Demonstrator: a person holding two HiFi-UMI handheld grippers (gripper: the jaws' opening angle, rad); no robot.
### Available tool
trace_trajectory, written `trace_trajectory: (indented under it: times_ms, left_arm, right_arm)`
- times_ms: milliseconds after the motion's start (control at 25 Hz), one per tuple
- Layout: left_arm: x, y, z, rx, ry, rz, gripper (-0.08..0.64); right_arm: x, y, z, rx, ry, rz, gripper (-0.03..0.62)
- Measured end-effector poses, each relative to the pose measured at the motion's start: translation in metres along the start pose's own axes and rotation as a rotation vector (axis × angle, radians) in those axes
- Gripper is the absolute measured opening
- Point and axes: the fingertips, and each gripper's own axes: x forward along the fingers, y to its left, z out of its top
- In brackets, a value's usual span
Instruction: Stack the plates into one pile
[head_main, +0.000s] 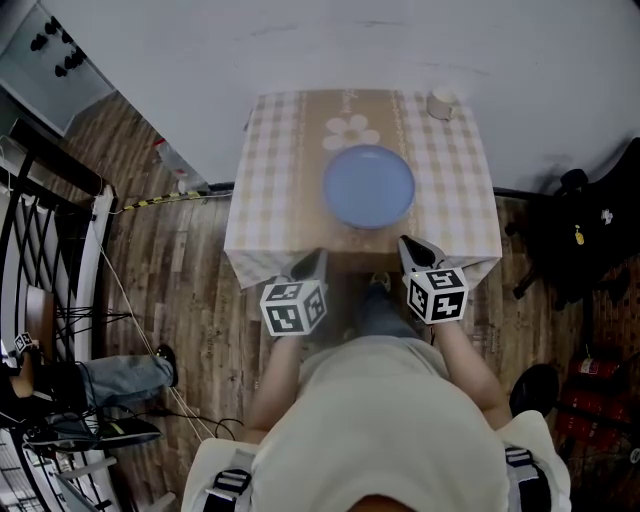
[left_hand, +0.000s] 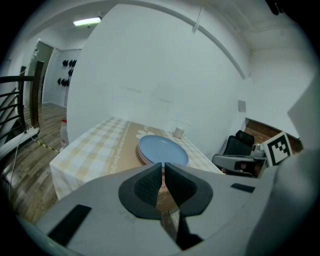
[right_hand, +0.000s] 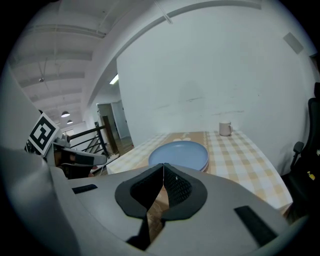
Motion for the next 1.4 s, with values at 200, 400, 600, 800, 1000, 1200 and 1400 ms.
trace_trajectory:
  times_ms: [200,400,600,800,1000,1200,1400]
  left_arm:
    - [0.000,0.001,0.001,0.002,0.001,-0.001,0.017]
    - [0.001,0.000,0.001,-0.001,0.002,-0.004,0.017]
    - [0.001,0.002,0.000,-0.009,0.004,-0.003,0.017]
    - [0.003,0.003,0.000,-0.012,0.008,0.003,0.017]
    - [0.002,0.006,-0.001,-0.019,0.008,0.010,0.017]
    - [0.002,0.010,-0.002,-0.030,0.010,0.019,0.017]
    - [0.004,0.012,-0.003,-0.037,0.016,0.023,0.015]
  right_arm:
    - [0.000,0.004,0.000,-0.009,-0.001,0.003,0.002]
    - [-0.001,0.003,0.000,-0.006,0.000,0.004,0.002]
    - [-0.001,0.002,-0.002,-0.023,0.010,0.000,0.000]
    - [0.001,-0.001,-0.001,-0.032,0.010,-0.006,0.000]
    - [0.002,0.001,-0.001,-0.033,0.014,0.001,0.000]
    - [0.005,0.002,-0.001,-0.030,0.015,0.006,0.000]
    - [0.008,0.002,-0.001,-0.021,0.018,0.012,0.000]
